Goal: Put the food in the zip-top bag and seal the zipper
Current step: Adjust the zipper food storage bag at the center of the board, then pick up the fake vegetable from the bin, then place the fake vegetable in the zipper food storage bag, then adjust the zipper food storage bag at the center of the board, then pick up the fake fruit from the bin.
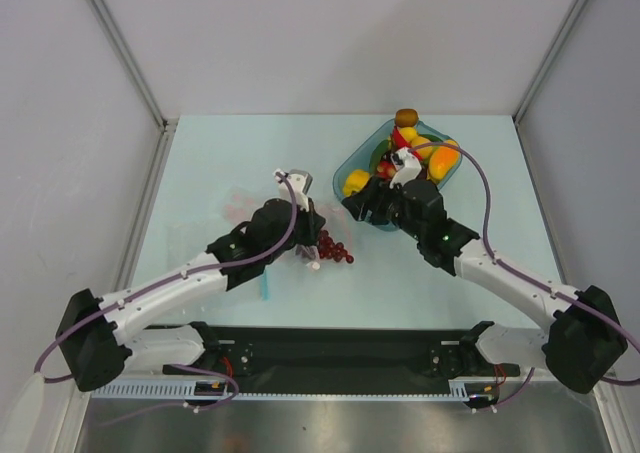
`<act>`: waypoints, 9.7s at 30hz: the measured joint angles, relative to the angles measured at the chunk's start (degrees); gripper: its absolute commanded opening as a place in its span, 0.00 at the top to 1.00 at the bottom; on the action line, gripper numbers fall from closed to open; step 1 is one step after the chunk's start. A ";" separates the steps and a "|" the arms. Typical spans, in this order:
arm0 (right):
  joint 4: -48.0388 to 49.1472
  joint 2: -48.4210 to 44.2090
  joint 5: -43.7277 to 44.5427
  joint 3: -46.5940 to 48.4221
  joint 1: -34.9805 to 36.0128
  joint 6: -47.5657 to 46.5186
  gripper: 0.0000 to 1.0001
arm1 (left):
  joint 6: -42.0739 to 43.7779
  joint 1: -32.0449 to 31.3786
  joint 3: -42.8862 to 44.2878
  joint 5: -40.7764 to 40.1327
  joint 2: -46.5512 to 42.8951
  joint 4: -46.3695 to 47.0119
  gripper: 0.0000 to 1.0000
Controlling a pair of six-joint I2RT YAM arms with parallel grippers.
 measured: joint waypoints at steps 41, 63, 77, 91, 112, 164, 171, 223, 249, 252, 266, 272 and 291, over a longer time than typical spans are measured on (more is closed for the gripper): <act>27.04 14.27 3.93 -12.63 11.58 -12.59 0.85 | -0.44 0.15 -0.13 -13.94 -9.81 -9.79 0.99; -32.35 15.12 9.51 38.86 9.81 -5.64 1.00 | -2.36 1.86 25.57 -10.95 -1.44 -25.92 1.00; -37.97 11.37 -1.03 38.45 5.07 -5.75 1.00 | -2.38 5.20 41.11 -6.32 -0.98 -44.15 1.00; -20.76 19.80 -9.77 32.44 1.68 -3.67 0.35 | -5.38 5.57 31.52 -17.07 1.31 -35.65 1.00; -10.54 27.80 3.02 24.44 -11.19 -7.91 0.09 | -3.80 5.55 4.04 -13.22 1.88 -8.22 1.00; 3.85 -4.96 -3.02 -1.88 6.40 -13.07 0.56 | 0.22 -0.04 5.09 -19.06 1.90 -9.97 1.00; 9.57 -3.52 -5.57 -3.39 7.37 -14.21 0.57 | 0.28 -0.24 5.09 -15.96 1.36 -9.92 1.00; 10.45 2.91 11.13 -6.16 8.66 -6.19 0.43 | -1.99 -2.43 2.19 -17.97 -11.69 -8.26 1.00; 4.13 0.04 13.35 -4.50 2.05 -9.25 0.35 | -2.51 -2.29 2.05 -22.16 -0.96 -6.93 1.00; 3.82 -1.03 13.42 -4.55 -0.70 -9.22 0.35 | -2.58 -2.25 2.05 -22.93 -0.96 -6.93 1.00; -5.60 8.41 18.03 4.39 -7.32 -9.68 0.34 | -2.69 -2.21 2.03 -22.80 -1.73 -6.78 1.00; -12.33 17.81 20.50 11.80 -8.07 -10.38 0.31 | -2.29 -2.21 2.05 -22.62 -1.73 -6.75 1.00; -22.38 35.12 19.08 22.18 -12.41 -9.88 0.31 | -2.19 -2.21 1.86 -22.67 -2.73 -6.82 1.00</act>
